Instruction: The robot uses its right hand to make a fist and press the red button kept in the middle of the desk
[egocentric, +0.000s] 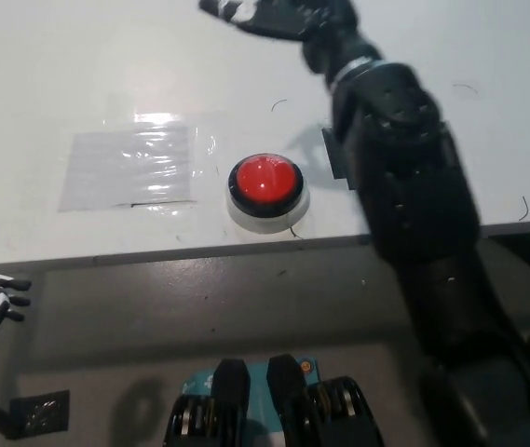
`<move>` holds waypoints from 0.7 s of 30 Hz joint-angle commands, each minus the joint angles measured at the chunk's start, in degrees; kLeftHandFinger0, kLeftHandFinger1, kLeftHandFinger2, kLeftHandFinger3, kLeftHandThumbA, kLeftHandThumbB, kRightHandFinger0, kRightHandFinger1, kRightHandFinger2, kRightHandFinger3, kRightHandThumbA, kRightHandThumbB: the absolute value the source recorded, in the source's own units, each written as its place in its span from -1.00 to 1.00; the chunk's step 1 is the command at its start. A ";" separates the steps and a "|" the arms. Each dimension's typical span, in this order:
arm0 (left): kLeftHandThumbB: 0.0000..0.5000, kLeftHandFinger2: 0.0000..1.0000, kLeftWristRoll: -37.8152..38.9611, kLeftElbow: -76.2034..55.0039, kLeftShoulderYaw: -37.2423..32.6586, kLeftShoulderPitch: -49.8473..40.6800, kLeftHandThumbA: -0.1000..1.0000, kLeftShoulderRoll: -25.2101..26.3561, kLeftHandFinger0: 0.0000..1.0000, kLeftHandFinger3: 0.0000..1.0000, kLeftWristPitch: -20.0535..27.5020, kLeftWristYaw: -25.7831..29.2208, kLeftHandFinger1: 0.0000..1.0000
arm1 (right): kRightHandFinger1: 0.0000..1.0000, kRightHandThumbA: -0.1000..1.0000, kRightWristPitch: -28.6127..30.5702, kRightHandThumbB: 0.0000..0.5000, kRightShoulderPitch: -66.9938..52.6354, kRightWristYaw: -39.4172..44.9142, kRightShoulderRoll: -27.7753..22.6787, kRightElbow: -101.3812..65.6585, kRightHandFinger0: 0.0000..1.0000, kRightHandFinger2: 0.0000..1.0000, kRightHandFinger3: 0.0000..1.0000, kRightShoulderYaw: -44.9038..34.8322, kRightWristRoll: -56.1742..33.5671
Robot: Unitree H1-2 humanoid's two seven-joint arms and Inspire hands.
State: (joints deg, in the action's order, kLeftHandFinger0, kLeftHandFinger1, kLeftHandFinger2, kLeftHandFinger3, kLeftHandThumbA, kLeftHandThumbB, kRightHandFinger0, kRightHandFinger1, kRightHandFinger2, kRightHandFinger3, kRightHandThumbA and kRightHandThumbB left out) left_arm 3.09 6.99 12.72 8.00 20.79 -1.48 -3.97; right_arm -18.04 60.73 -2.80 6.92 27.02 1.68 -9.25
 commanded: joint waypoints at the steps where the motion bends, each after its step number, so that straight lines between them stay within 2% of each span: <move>1: -1.00 0.19 0.26 -0.97 -0.23 2.03 0.13 1.06 0.02 0.26 1.77 -0.58 0.08 | -1.00 0.81 10.64 -0.80 3.04 3.66 2.06 3.69 -1.00 -0.44 -0.39 0.77 0.29; 3: -1.00 0.10 0.34 0.27 -0.46 2.75 0.10 1.23 -0.06 0.20 3.20 -0.96 -0.01 | -1.00 0.79 11.92 -0.82 2.16 4.00 2.48 5.67 -1.00 -0.41 -0.36 0.68 0.23; 5: -0.93 0.07 0.48 0.01 -0.38 2.95 0.14 1.10 -0.10 0.17 2.35 -0.81 -0.04 | -0.94 0.79 12.23 -0.86 1.16 3.64 2.77 7.18 -1.00 -0.30 -0.28 0.77 0.77; 7: -0.94 0.01 0.58 -0.19 -0.30 3.02 0.13 0.98 -0.18 0.11 1.95 -0.73 -0.12 | -0.88 0.79 14.05 -0.91 0.61 4.35 2.67 8.92 -1.00 -0.22 -0.24 0.90 0.95; 9: -0.99 0.02 0.18 -0.06 -0.43 3.19 0.13 1.20 -0.16 0.13 2.46 -0.76 -0.09 | -0.97 0.79 16.10 -0.99 -0.68 4.95 2.58 11.38 -1.00 -0.31 -0.30 0.89 0.95; 10: -0.97 0.09 -0.12 -0.37 -0.49 3.18 0.15 1.16 -0.07 0.16 1.86 -0.56 -0.01 | -1.00 0.79 17.38 -1.00 -1.49 5.10 2.44 13.18 -1.00 -0.34 -0.31 0.81 1.06; 13: -0.96 0.02 0.20 -0.16 -0.36 3.78 0.16 1.37 -0.15 0.13 2.02 -0.74 -0.09 | -1.00 0.81 18.64 -0.92 -2.15 5.01 2.05 15.26 -1.00 -0.38 -0.35 0.40 1.08; 15: -0.98 0.01 0.87 -0.08 -0.19 3.74 0.13 1.29 -0.17 0.13 2.39 -1.11 -0.11 | -1.00 0.83 18.72 -1.00 -2.84 4.40 1.98 15.88 -1.00 -0.41 -0.37 0.10 1.25; 16: -0.98 0.10 0.89 -0.31 -0.10 3.75 0.13 1.20 -0.08 0.23 1.35 -0.93 -0.02 | -1.00 0.87 18.36 -1.00 -3.94 3.88 1.99 15.97 -1.00 -0.44 -0.41 -0.20 1.22; 18: -0.99 0.14 0.42 -0.54 -0.32 3.66 0.15 1.36 -0.05 0.27 1.33 -0.89 0.01 | -1.00 0.88 18.54 -1.00 -4.57 4.22 1.99 16.17 -1.00 -0.44 -0.39 -0.51 0.94; 20: -1.00 0.27 -0.77 -1.19 -0.63 3.49 0.20 1.56 0.14 0.33 0.68 -0.42 0.17 | -0.97 0.92 18.01 -1.00 -6.75 4.54 1.72 15.54 -1.00 -0.35 -0.27 -0.59 1.00; 21: -1.00 0.30 -0.54 -1.14 -0.52 3.79 0.20 1.51 0.17 0.35 0.74 -0.43 0.20 | -0.95 0.93 18.07 -1.00 -7.14 4.98 1.44 15.64 -1.00 -0.31 -0.25 -0.65 0.90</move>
State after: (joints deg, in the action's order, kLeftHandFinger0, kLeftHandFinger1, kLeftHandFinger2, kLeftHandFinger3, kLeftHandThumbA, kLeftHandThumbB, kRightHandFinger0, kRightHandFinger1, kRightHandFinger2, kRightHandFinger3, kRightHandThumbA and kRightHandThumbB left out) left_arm 3.06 7.60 12.22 10.46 20.75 -1.38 -4.33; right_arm -3.45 52.76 0.61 8.59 43.21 1.62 -8.38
